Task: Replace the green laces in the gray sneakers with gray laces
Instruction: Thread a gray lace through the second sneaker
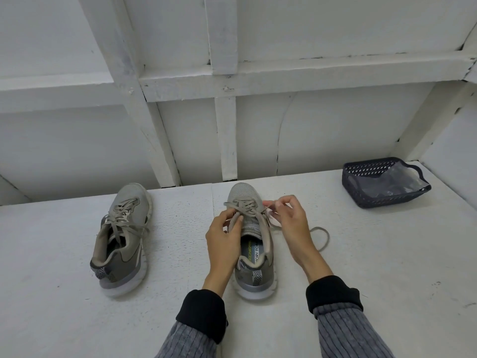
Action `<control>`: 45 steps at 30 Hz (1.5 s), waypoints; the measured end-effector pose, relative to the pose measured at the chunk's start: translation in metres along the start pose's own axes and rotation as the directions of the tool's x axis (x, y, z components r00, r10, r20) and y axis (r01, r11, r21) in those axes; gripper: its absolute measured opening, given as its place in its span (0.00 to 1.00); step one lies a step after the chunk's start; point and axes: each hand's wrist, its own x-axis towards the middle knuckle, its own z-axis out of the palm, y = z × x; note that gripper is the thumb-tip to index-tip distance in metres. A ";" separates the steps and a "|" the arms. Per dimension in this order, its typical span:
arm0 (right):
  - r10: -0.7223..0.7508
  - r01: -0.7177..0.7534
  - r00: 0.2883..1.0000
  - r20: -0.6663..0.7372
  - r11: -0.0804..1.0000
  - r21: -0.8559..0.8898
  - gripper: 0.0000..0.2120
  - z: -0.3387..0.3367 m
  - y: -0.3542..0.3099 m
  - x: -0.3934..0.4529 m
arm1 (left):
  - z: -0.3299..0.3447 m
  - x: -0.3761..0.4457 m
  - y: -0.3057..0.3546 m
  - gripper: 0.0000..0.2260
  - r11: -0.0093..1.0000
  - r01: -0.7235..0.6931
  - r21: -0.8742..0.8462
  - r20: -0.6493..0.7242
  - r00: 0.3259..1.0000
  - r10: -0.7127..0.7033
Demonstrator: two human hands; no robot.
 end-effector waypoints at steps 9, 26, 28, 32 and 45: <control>-0.057 0.102 0.994 0.095 0.804 -0.586 0.05 -0.025 0.011 0.001 | 0.002 -0.001 0.001 0.08 1.000 0.019 0.005 0.004 1.000 -0.019; 0.236 -0.236 0.972 -0.013 0.966 -0.104 0.13 -0.003 0.016 0.006 | 0.001 -0.002 0.002 0.08 0.998 -0.008 0.058 0.004 1.000 0.008; 0.308 -0.313 0.949 -0.069 0.946 -0.085 0.14 -0.004 0.018 0.008 | 0.001 -0.003 0.002 0.08 0.998 -0.007 0.056 0.002 1.000 0.007; 0.329 -0.350 0.925 -0.189 0.932 -0.094 0.07 -0.015 0.013 0.009 | 0.001 -0.003 0.002 0.06 0.999 0.000 0.040 -0.013 1.000 0.001; 0.077 0.018 0.992 0.096 0.681 -0.732 0.04 -0.015 0.032 0.018 | 0.001 -0.005 0.006 0.07 1.000 0.005 0.027 -0.020 1.000 -0.005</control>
